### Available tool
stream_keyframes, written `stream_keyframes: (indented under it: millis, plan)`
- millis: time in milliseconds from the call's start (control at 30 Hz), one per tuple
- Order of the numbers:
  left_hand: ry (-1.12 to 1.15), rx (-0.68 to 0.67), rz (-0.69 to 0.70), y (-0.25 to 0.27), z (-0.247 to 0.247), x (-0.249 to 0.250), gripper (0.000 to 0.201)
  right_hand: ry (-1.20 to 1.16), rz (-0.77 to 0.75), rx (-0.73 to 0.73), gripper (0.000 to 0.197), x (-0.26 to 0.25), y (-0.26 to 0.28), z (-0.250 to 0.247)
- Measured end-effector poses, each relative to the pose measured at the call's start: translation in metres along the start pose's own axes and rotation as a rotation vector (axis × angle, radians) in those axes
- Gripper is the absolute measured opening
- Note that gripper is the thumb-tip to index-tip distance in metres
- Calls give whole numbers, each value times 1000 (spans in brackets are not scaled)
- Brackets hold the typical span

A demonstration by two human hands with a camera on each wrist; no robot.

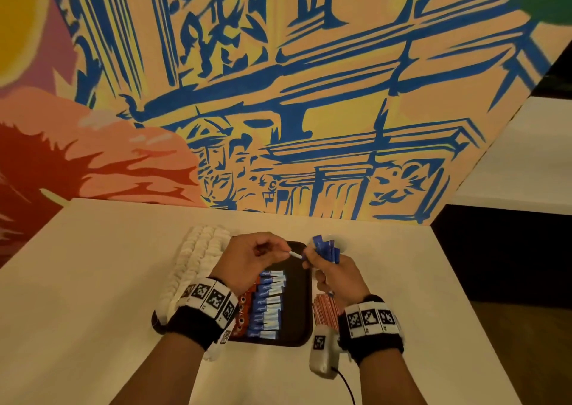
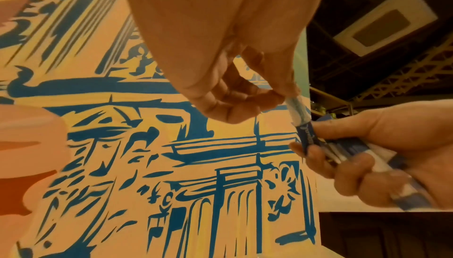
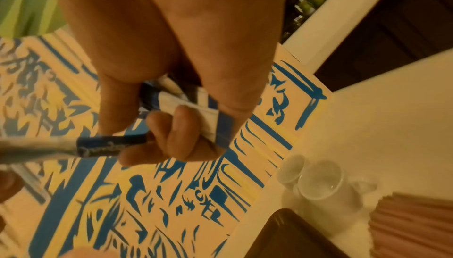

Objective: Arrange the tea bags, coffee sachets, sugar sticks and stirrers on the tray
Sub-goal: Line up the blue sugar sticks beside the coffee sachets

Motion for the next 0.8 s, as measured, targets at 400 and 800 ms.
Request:
stream_keyframes:
  millis: [400,800]
  plan:
    - [-4,-157,-79,8,9,-15,27,34,-172,61,17,-24,-3,-3]
    - [-205,178,112,-1,-11,-7,35,-79,43,-67,50,-1,-6,21]
Point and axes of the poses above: each hand's wrist, its own y-axis away from the middle knuckle, its own z-axis out of the palm, x = y × z, the point moved 9 cm from there along -y, towards the middle knuckle, and after that the axes turned 13 degrees about -y, right-handed, at the moved point
